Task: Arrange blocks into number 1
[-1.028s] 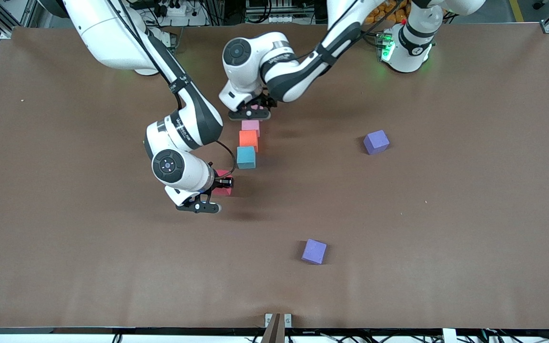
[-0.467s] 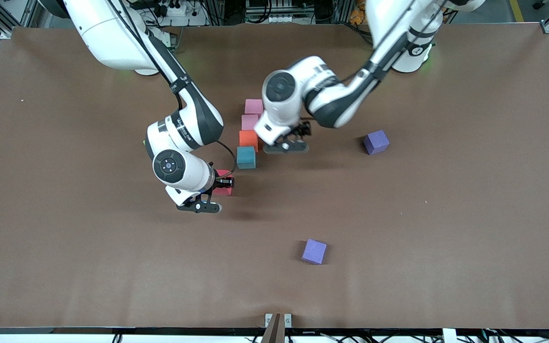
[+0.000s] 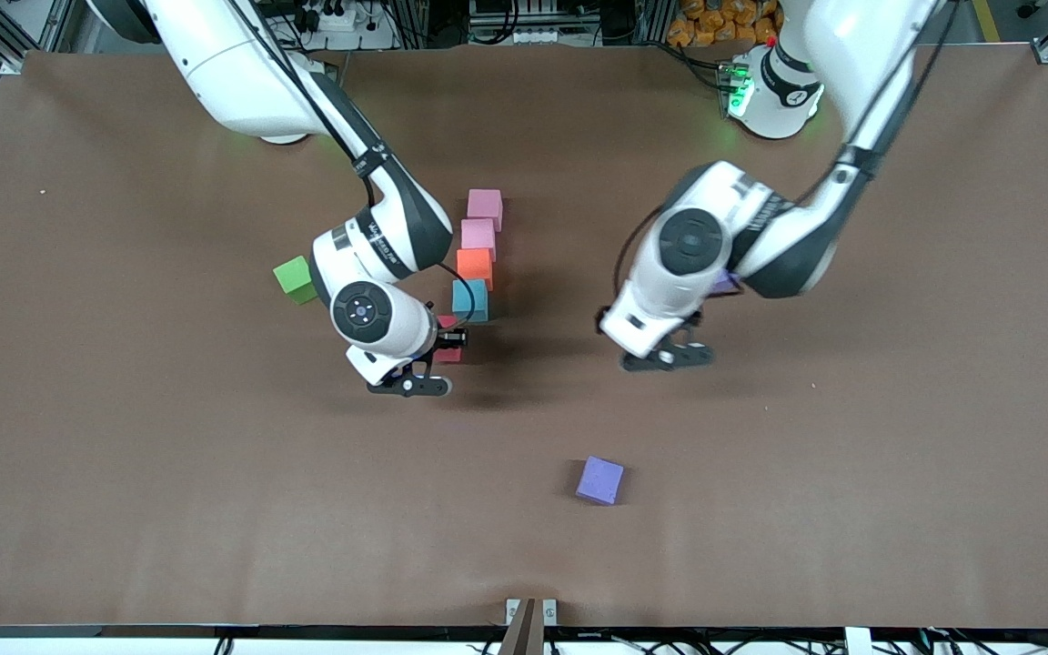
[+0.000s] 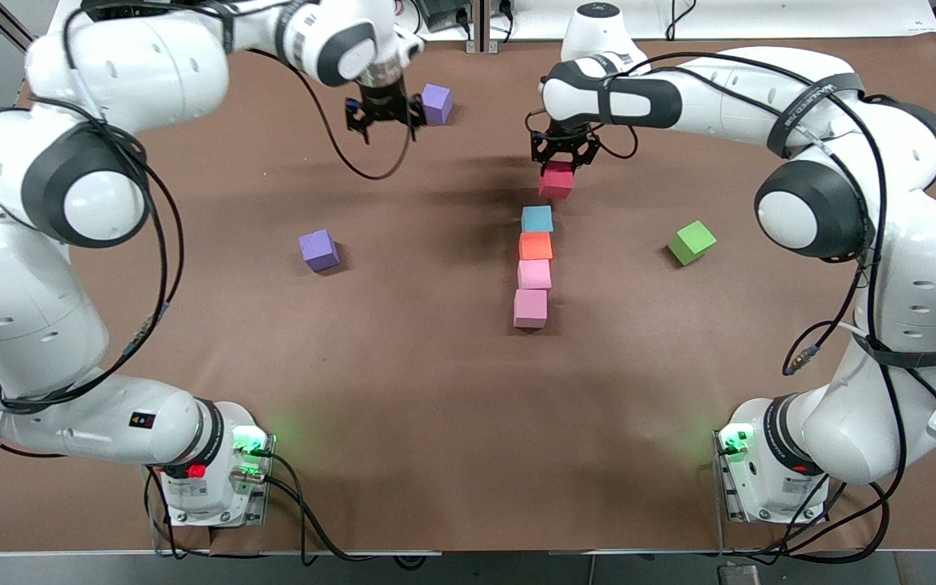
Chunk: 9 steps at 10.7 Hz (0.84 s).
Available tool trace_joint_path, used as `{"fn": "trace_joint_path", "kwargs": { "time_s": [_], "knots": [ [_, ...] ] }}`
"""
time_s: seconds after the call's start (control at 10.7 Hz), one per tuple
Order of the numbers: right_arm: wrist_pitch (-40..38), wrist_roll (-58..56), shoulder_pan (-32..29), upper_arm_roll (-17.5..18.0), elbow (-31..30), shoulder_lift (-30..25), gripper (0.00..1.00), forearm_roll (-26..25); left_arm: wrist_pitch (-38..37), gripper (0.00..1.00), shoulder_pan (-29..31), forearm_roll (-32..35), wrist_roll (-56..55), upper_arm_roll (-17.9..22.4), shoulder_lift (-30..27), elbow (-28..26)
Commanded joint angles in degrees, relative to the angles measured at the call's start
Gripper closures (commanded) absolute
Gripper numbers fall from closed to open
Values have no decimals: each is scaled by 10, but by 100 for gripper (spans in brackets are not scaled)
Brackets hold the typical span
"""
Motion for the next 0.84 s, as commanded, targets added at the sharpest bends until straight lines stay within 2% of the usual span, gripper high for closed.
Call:
{"fn": "trace_joint_path", "kwargs": {
  "time_s": [0.0,0.37,0.75],
  "knots": [
    [-6,1,11,-1,33,21,100,1,-19,0,38,13,8,-7,-37,-9],
    [-5,7,28,-1,33,30,100,1,-20,0,128,13,104,-7,-48,-8],
    [-3,10,35,-1,42,41,100,1,-20,0,163,23,125,-6,-50,-8]
  ]
}}
